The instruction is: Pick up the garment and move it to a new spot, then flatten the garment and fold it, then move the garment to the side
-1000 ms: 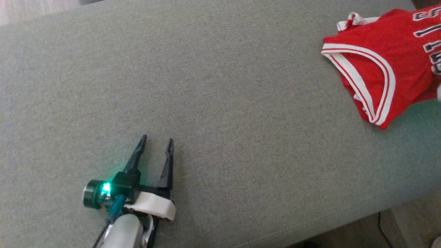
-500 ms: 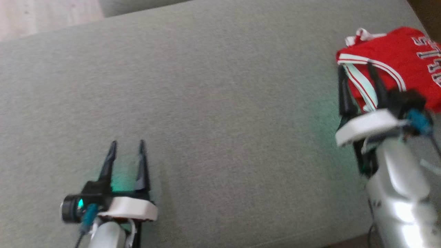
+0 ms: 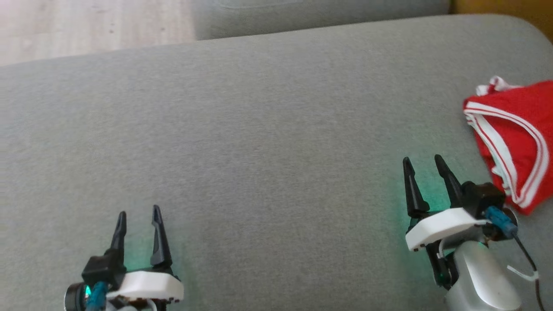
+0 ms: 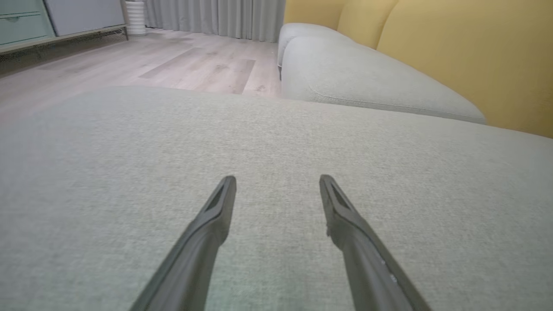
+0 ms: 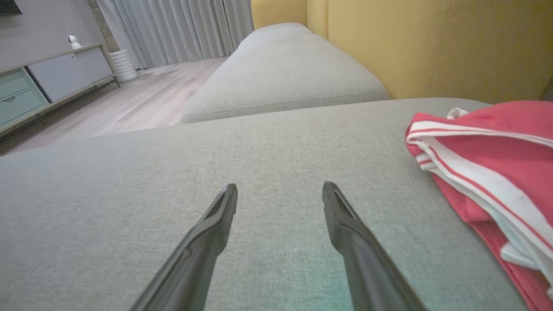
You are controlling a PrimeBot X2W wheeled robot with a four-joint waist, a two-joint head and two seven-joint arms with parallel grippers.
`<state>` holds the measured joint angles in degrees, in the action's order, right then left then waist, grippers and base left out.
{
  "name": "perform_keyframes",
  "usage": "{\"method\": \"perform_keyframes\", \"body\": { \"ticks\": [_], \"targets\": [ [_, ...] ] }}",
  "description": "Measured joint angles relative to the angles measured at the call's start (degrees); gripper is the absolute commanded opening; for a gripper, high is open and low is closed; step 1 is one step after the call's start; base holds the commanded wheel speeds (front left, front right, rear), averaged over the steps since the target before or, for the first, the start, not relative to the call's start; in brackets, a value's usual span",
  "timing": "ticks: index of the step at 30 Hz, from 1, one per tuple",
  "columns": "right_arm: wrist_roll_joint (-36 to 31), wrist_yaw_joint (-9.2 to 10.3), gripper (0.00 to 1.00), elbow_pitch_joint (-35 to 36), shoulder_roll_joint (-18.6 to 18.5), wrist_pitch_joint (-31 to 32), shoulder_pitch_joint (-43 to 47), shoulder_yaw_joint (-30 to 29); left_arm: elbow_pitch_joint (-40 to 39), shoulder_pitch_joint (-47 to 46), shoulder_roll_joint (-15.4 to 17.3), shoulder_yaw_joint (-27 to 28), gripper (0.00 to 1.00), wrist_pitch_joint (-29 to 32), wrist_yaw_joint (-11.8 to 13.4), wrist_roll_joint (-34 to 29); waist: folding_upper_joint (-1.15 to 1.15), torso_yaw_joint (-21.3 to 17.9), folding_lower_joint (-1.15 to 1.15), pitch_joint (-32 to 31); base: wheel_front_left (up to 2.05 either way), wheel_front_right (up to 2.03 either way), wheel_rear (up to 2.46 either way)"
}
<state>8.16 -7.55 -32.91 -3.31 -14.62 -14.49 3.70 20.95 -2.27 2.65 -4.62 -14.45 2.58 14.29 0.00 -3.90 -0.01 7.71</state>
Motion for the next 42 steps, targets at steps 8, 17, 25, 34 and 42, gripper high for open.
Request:
{"method": "perform_keyframes", "body": {
  "ticks": [8, 17, 25, 34, 42],
  "targets": [
    [0.9, 0.0, 1.0, 3.0, 0.1, 0.0, 0.7, 0.0, 0.3, 0.5, 0.0, 0.9, 1.0, 0.0, -0.4, 1.0, 0.0, 3.5, 0.01, -1.8, 0.0, 0.0, 0.0],
    [2.0, 0.0, 0.0, 2.9, 0.2, 0.0, 3.7, 0.3, 1.1, 2.4, 0.0, 1.4, 0.0, 0.1, -1.6, 2.0, 0.0, 4.3, 0.0, -4.2, 0.0, 0.0, 0.0],
    [2.8, 0.0, 0.0, -2.7, 0.6, 0.4, 9.1, 0.3, 6.7, 5.4, -0.1, 1.0, 0.0, 0.8, -1.6, 3.0, 0.0, 4.4, 0.01, -4.3, 0.0, 0.0, 0.0],
    [8.7, 0.0, 0.0, -1.4, 0.6, 1.6, 9.1, -0.5, 6.1, 5.1, -0.2, 1.1, 0.0, 2.3, -2.1, 8.4, 0.0, 4.3, 0.01, -4.6, 0.0, 0.0, 0.0],
    [14.0, 0.0, 0.0, -0.1, 0.6, 3.2, 9.1, -1.0, 5.2, 5.0, -0.2, 1.4, 0.0, 3.4, -2.6, 13.2, 0.0, 4.3, 0.01, -4.8, 0.0, 0.0, 0.0]
  ]
}}
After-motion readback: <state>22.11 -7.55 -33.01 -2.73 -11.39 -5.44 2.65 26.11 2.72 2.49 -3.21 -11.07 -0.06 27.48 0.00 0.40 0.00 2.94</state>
